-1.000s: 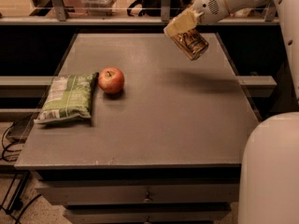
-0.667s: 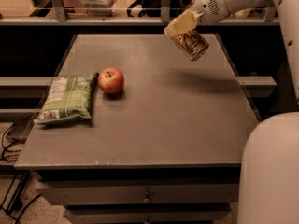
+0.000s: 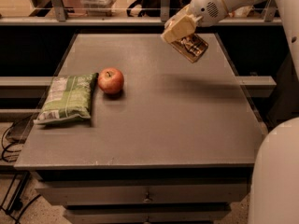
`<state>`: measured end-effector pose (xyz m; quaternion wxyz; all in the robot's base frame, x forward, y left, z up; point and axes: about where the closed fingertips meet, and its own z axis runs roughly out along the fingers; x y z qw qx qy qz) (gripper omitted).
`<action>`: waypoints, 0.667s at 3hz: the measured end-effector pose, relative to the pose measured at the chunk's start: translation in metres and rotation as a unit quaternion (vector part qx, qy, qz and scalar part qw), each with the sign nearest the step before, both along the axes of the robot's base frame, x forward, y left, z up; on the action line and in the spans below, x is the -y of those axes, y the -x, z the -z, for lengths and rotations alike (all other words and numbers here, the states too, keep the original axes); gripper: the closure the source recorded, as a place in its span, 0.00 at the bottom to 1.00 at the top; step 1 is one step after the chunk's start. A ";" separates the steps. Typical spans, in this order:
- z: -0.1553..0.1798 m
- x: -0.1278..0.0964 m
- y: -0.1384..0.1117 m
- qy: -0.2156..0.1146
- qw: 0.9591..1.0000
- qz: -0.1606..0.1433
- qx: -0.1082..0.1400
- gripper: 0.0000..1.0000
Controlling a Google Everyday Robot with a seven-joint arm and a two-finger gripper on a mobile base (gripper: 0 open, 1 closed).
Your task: Place orange can upright
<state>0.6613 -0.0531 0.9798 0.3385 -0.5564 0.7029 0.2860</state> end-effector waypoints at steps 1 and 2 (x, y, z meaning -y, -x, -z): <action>-0.002 -0.002 0.023 0.007 0.999 -0.027 0.024 1.00; 0.000 -0.002 0.049 -0.007 0.998 -0.032 0.050 1.00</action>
Offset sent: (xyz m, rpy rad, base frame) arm -0.0892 -0.0019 -0.0110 0.0537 -0.1614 0.0477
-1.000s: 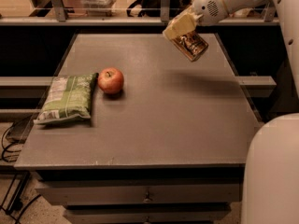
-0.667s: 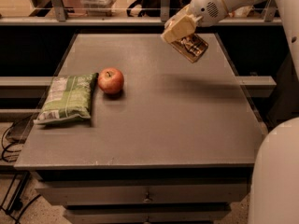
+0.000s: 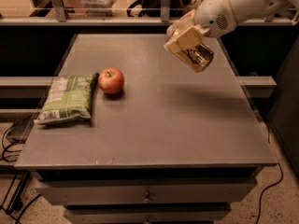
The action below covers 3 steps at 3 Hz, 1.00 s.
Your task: Place orange can upright
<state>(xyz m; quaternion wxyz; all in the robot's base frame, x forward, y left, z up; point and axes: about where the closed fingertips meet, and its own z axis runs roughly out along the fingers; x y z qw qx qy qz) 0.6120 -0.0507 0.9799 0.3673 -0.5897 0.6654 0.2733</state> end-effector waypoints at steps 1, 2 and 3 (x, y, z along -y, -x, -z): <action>0.001 0.001 0.025 -0.027 0.999 0.012 0.038 1.00; 0.005 -0.001 0.045 -0.066 0.995 0.030 0.073 1.00; 0.009 0.002 0.045 -0.069 0.994 0.039 0.076 1.00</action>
Offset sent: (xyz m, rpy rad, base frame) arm -0.0678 -0.0048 -0.0094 0.2372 -0.2354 -0.1237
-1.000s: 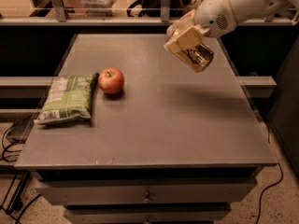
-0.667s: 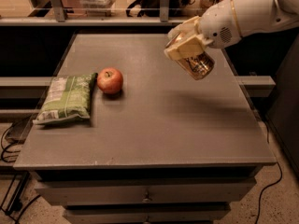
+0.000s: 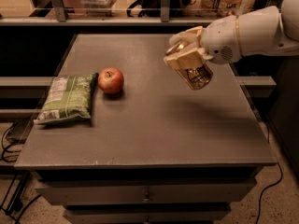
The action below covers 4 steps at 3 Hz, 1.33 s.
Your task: Place orange can upright
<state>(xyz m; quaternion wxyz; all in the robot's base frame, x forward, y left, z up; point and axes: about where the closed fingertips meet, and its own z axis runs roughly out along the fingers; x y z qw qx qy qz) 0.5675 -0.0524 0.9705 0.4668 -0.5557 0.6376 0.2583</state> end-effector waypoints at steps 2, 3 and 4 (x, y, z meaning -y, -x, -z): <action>-0.003 -0.012 0.004 -0.041 0.998 -0.034 0.017 1.00; -0.009 -0.022 0.012 -0.086 0.993 -0.072 0.039 1.00; -0.011 -0.028 0.021 -0.122 0.985 -0.105 0.057 1.00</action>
Offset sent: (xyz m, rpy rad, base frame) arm -0.0106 0.0175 0.0104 0.2146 -0.0985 0.1489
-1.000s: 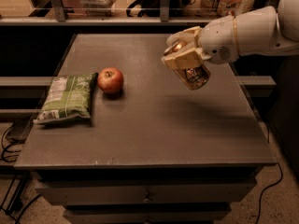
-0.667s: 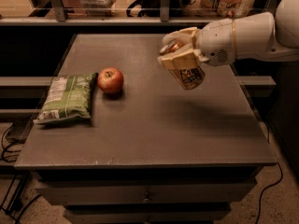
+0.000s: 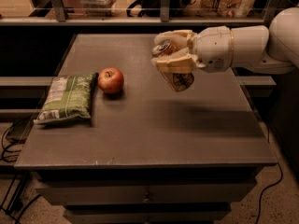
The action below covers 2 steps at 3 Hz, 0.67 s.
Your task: Place orange can upright
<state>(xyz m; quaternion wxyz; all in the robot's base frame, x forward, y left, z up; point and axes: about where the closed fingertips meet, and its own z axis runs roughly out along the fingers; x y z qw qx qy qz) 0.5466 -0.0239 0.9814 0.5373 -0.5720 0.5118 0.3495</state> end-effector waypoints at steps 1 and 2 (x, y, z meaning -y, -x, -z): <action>0.005 -0.001 0.009 -0.023 1.000 -0.013 0.009 1.00; 0.014 0.000 0.017 -0.039 0.999 -0.017 0.017 1.00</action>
Offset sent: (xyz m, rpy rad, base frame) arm -0.0259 -0.0072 -0.0279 0.1160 -0.0518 0.0310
